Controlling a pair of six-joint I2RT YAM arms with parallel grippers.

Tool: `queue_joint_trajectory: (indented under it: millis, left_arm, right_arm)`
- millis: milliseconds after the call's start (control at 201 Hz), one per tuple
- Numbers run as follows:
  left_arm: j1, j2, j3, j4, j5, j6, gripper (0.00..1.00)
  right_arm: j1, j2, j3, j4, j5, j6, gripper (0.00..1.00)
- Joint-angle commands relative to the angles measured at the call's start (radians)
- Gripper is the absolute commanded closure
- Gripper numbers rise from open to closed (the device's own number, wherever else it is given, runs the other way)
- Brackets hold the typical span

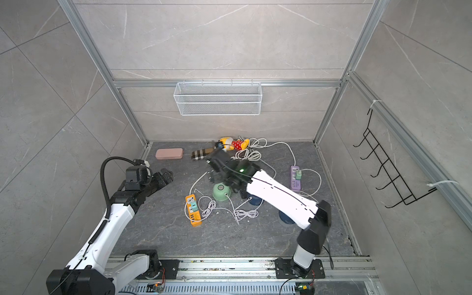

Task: Charge the cordless meat grinders
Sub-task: Insert the plug into the socket, then reset both arms

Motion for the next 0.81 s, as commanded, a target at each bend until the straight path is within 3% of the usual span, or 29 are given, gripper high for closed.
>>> queue_joint_trajectory:
  millis: [0, 45, 124, 169, 209, 264, 378, 468, 642, 802]
  left_arm:
    - [0.004, -0.022, 0.077, 0.130, -0.073, 0.179, 0.00]
    - [0.004, -0.018, 0.092, 0.172, -0.106, 0.215, 0.00]
    - [0.004, -0.005, 0.108, 0.223, -0.107, 0.291, 0.04]
    - [0.004, 0.001, 0.101, 0.280, -0.113, 0.317, 0.07]
    - [0.004, 0.002, 0.095, 0.315, -0.121, 0.321, 0.08]
    - [0.004, 0.009, 0.103, 0.324, -0.104, 0.336, 0.00]
    - [0.004, 0.052, 0.058, 0.428, -0.066, 0.421, 0.00]
    - [0.004, 0.089, -0.040, 0.559, -0.172, 0.440, 0.00]
    - [0.022, 0.180, -0.158, 0.620, -0.269, 0.504, 0.01]
    - [0.049, 0.254, -0.245, 0.700, -0.274, 0.496, 0.01]
  right_arm:
    - [-0.063, -0.154, -0.161, 0.195, 0.187, -0.002, 0.04]
    - [-0.091, -0.214, -0.245, 0.311, 0.182, -0.067, 0.03]
    - [-0.101, -0.295, -0.411, 0.580, 0.211, -0.258, 0.14]
    - [-0.104, -0.326, -0.459, 0.668, 0.266, -0.308, 0.01]
    - [-0.120, -0.339, -0.472, 0.692, 0.290, -0.333, 0.01]
    - [-0.161, -0.340, -0.483, 0.715, 0.239, -0.372, 0.01]
    - [-0.367, -0.305, -0.511, 0.719, 0.105, -0.250, 0.00]
    - [-0.505, -0.276, -0.608, 0.815, 0.006, -0.289, 0.00]
    - [-0.647, -0.244, -0.759, 0.902, -0.085, -0.374, 0.00]
    - [-0.679, -0.239, -0.899, 1.046, -0.165, -0.419, 0.01]
